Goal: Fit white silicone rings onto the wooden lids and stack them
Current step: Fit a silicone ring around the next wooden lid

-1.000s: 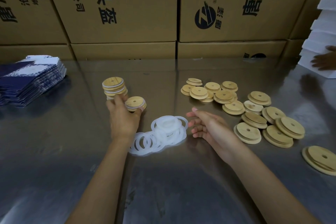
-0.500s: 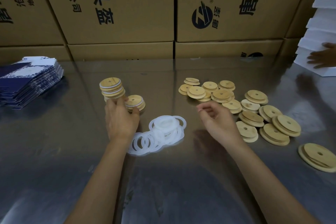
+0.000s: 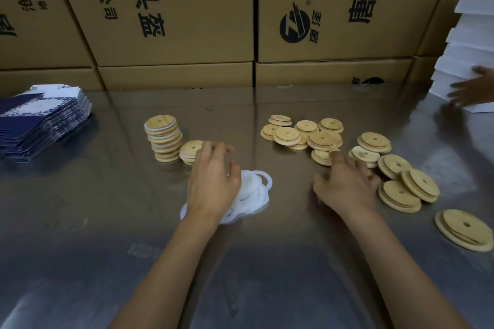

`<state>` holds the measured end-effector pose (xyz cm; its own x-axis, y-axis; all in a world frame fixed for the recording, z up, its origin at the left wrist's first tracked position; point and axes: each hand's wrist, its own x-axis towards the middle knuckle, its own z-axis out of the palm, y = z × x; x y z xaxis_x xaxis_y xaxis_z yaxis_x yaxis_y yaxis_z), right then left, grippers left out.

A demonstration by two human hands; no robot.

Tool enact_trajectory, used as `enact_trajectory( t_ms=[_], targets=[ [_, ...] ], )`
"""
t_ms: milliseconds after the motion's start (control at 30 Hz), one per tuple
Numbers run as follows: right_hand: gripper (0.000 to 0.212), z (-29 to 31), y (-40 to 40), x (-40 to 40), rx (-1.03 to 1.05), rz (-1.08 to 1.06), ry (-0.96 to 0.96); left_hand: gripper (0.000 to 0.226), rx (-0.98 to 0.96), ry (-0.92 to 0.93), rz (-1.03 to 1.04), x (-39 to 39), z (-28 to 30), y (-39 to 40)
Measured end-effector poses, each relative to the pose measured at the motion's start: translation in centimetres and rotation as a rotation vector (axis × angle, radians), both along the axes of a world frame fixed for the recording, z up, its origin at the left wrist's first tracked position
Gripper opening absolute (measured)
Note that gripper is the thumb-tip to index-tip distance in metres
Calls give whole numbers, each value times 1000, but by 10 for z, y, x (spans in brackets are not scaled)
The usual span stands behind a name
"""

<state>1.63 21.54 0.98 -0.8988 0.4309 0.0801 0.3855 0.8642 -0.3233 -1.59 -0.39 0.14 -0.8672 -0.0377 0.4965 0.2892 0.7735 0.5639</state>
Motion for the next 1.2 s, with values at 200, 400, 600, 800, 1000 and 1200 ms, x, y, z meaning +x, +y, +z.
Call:
enact_trajectory(
  t_ms=[200, 400, 600, 800, 1000, 1200],
  targets=[
    [23, -8, -19, 1, -157, 281, 212, 26, -32, -8, -63, 0, -3, 4],
    [35, -16, -19, -5, -101, 229, 127, 24, -32, -4, -88, 0, -4, 4],
    [35, -14, -18, -3, -106, 264, 138, 25, -61, -58, -173, 0, -6, 7],
    [46, -11, -34, -3, -625, 399, 374, 25, -89, -81, -248, -1, -9, 9],
    [29, -2, -38, -2, -1025, 408, 427, 16, 306, -154, -396, 6, 3, 17],
    [24, -2, -44, 2, -1343, 317, 305, 10, 652, -247, -383, 3, 13, 11]
  ],
)
